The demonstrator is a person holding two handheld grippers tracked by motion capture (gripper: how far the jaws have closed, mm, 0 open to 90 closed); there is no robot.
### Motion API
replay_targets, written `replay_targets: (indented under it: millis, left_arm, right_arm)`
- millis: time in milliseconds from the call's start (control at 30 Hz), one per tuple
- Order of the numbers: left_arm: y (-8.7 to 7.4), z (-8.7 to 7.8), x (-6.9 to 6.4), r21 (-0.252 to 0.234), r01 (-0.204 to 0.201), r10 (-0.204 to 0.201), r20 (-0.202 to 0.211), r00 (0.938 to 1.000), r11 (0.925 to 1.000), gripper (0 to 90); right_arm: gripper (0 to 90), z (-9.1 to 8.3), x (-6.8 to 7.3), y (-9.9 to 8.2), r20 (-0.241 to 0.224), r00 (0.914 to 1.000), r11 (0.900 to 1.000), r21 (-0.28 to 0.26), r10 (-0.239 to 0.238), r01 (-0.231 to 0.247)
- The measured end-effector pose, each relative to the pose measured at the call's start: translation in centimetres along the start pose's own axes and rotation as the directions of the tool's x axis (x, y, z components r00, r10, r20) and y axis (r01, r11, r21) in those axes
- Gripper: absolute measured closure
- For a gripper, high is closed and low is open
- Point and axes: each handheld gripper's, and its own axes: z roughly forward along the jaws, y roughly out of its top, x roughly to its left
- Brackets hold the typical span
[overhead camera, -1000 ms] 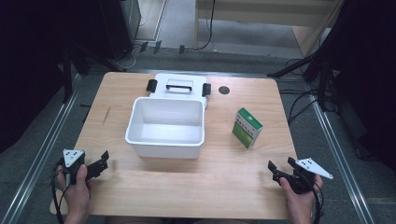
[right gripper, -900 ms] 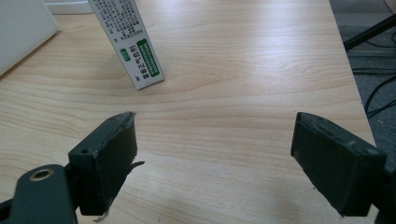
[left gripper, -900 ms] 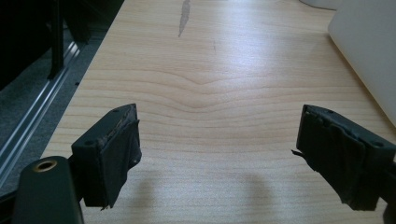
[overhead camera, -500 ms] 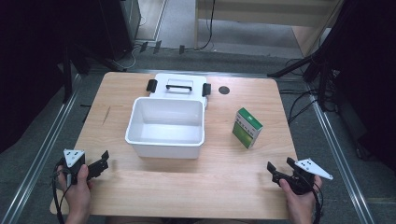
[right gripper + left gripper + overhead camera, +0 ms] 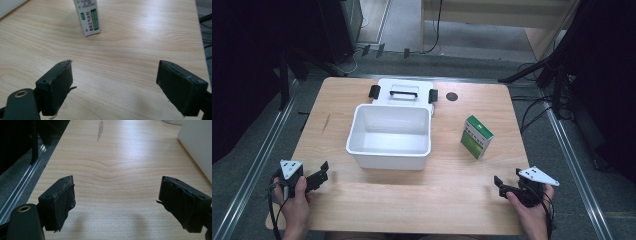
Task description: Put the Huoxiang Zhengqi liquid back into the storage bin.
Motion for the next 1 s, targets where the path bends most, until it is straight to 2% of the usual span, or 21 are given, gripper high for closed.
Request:
replay_targets:
  millis: [33, 200, 267, 333, 367, 400, 500, 533, 567, 600, 633, 667, 700, 733, 767, 800, 933, 1000]
  left_arm:
    - [0.0, 0.0, 0.0, -0.001, 0.005, -0.005, 0.003, 1.0000, 1.0000, 14.2]
    - [0.0, 0.0, 0.0, -0.003, 0.005, -0.005, 0.002, 1.0000, 1.0000, 14.2]
    - [0.0, -0.1, 0.1, 0.001, 0.002, -0.002, 0.003, 1.0000, 1.0000, 14.2]
    - [0.0, -0.1, 0.1, 0.002, 0.002, -0.002, 0.003, 1.0000, 1.0000, 14.2]
    - [0.0, 0.0, 0.1, 0.003, 0.002, -0.002, 0.003, 1.0000, 1.0000, 14.2]
    - [0.0, 0.0, 0.1, 0.003, 0.002, -0.002, 0.002, 1.0000, 1.0000, 14.2]
    - [0.0, 0.0, 0.1, 0.003, 0.001, -0.001, 0.002, 1.0000, 1.0000, 14.3]
    - [0.0, 0.0, 0.1, 0.003, 0.001, -0.001, 0.002, 1.0000, 1.0000, 14.2]
    - [0.0, 0.0, 0.1, 0.003, 0.004, -0.004, 0.003, 1.0000, 1.0000, 14.2]
    - [0.0, 0.0, 0.1, 0.002, 0.005, -0.005, 0.003, 1.0000, 1.0000, 14.2]
    - [0.0, 0.0, 0.1, 0.002, 0.005, -0.005, 0.003, 1.0000, 1.0000, 14.2]
    - [0.0, 0.0, 0.1, 0.004, 0.005, -0.005, 0.003, 1.0000, 1.0000, 14.2]
    - [0.0, 0.0, 0.1, 0.005, 0.006, -0.006, 0.003, 1.0000, 1.0000, 14.2]
    - [0.0, 0.0, 0.1, 0.005, 0.007, -0.007, 0.003, 1.0000, 1.0000, 14.2]
    - [0.0, 0.0, 0.1, 0.005, 0.007, -0.007, 0.003, 1.0000, 1.0000, 14.2]
    - [0.0, 0.0, 0.1, 0.005, 0.007, -0.007, 0.003, 1.0000, 1.0000, 14.2]
    - [0.0, 0.0, 0.1, 0.007, 0.008, -0.008, 0.005, 1.0000, 0.9999, 14.2]
    - [0.1, 0.1, 0.1, 0.012, 0.006, -0.006, 0.004, 1.0000, 0.9999, 14.2]
  right_arm:
    - [13.7, 0.1, 0.2, 0.3, 0.000, 0.9999, 0.9998, 0.019, -0.011, 0.011]
    - [13.7, -0.1, 0.3, 1.3, -0.005, 0.9999, 0.9987, 0.049, -0.011, 0.011]
    - [13.9, 0.0, -0.1, 2.3, -0.011, 0.9998, 0.9957, 0.091, -0.015, 0.016]
    - [14.0, 0.0, -0.2, 2.7, -0.010, 0.9998, 0.9937, 0.111, -0.015, 0.016]
    - [14.0, 0.3, -0.3, 3.6, -0.015, 0.9998, 0.9866, 0.162, -0.016, 0.019]
    - [14.0, 0.3, -0.3, 3.6, -0.015, 0.9998, 0.9866, 0.162, -0.016, 0.019]
    - [14.0, 0.9, -0.3, 5.0, -0.029, 0.9990, 0.9660, 0.255, -0.033, 0.039]
    - [14.0, 0.9, -0.3, 5.0, -0.029, 0.9990, 0.9660, 0.255, -0.033, 0.039]
    - [14.0, 1.1, -0.2, 5.3, -0.028, 0.9986, 0.9571, 0.285, -0.044, 0.050]
    - [14.0, 1.5, -0.1, 6.1, -0.030, 0.9976, 0.9364, 0.344, -0.062, 0.068]
    - [14.0, 1.5, -0.1, 6.1, -0.030, 0.9976, 0.9364, 0.344, -0.062, 0.068]
    - [14.0, 1.6, -0.1, 6.3, -0.034, 0.9973, 0.9302, 0.360, -0.066, 0.074]
    - [14.0, 1.8, 0.1, 7.0, -0.036, 0.9965, 0.9152, 0.394, -0.075, 0.083]
    - [14.1, 2.0, 0.1, 7.3, -0.039, 0.9957, 0.9088, 0.407, -0.084, 0.092]
    - [14.1, 2.0, 0.1, 7.3, -0.039, 0.9957, 0.9088, 0.407, -0.084, 0.092]
    - [14.1, 2.1, 0.2, 8.0, -0.043, 0.9956, 0.8956, 0.435, -0.083, 0.093]
    - [14.0, 2.3, 0.4, 8.9, -0.044, 0.9943, 0.8822, 0.459, -0.097, 0.106]
    - [14.0, 2.6, 0.6, 9.7, -0.060, 0.9935, 0.8663, 0.486, -0.096, 0.113]
